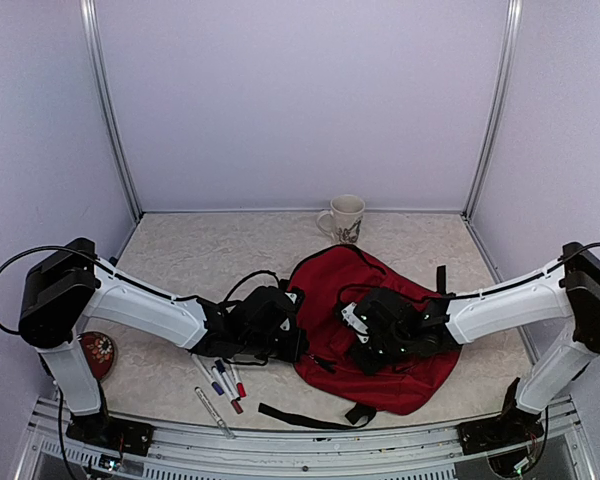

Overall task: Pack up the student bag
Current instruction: Unzip the lower front pocket of the student bag.

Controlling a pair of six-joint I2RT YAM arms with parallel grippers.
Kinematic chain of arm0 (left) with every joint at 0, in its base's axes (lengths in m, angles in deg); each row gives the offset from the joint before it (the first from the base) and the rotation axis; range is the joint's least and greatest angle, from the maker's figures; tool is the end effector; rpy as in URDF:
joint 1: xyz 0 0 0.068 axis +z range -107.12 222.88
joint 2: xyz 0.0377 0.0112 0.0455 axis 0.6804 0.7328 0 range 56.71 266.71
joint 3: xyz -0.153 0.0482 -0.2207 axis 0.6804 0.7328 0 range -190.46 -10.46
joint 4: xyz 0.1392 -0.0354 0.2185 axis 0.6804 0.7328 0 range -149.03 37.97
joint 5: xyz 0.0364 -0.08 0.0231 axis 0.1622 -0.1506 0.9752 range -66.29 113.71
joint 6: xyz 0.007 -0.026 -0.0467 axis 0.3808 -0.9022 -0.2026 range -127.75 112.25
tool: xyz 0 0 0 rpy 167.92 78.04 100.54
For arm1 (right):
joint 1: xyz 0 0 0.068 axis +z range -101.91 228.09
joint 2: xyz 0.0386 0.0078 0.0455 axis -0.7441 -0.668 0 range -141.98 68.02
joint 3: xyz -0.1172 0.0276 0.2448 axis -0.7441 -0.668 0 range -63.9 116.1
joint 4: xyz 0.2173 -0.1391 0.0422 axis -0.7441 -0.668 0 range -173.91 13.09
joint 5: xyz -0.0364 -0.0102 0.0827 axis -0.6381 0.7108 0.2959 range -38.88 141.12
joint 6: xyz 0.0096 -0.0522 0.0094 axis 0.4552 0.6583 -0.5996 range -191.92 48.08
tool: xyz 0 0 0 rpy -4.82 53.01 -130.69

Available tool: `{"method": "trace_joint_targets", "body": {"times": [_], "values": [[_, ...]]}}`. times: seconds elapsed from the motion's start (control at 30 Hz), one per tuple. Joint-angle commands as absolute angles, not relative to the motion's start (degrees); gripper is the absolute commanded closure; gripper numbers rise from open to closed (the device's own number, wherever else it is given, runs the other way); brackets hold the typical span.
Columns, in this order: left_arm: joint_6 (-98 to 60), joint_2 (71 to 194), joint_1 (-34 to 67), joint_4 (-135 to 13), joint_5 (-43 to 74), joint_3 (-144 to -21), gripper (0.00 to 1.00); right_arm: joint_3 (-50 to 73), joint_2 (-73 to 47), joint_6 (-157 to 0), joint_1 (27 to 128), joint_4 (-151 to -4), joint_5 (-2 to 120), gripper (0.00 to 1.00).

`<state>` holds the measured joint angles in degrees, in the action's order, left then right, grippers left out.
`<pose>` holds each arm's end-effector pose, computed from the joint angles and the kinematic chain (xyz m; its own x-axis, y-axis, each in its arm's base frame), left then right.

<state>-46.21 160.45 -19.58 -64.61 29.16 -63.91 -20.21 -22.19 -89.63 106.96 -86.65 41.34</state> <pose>0.1709 -0.3204 0.1428 -0.7843 0.1650 -0.5980 0.4644 0.7953 -0.3896 0.1569 0.2483 0.1502 -0.6513 -0.4987 -0.5720 -0.6264 0.7787 0.0344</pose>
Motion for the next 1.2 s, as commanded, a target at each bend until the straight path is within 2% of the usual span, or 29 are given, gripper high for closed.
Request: {"method": "trace_joint_targets", "body": {"times": [0.0,0.2,0.37,0.57,0.73,1.17], "values": [[-45.1,159.1,-19.6,-64.3,30.9,-63.6,1.00,-19.7,-20.1,-91.2,106.8,-91.8,33.4,1.00],[-45.3,158.9,-19.5,-64.6,30.9,-63.3,1.00,-19.3,-17.1,-92.2,106.8,-93.0,34.1,1.00],[-45.3,158.2,-19.5,-64.5,31.1,-62.7,1.00,-19.1,-15.6,-91.6,106.9,-92.5,40.5,1.00],[-45.4,157.7,-19.5,-64.6,31.4,-62.0,1.00,-20.2,-12.9,-91.6,106.6,-93.6,38.4,1.00],[-45.3,157.5,-19.6,-64.6,31.5,-62.1,1.00,-21.3,-14.9,-89.9,106.6,-90.4,45.1,1.00],[-45.4,157.1,-19.6,-64.4,31.7,-61.9,1.00,-19.2,-22.0,-88.1,106.9,-84.7,48.4,0.75]]}}
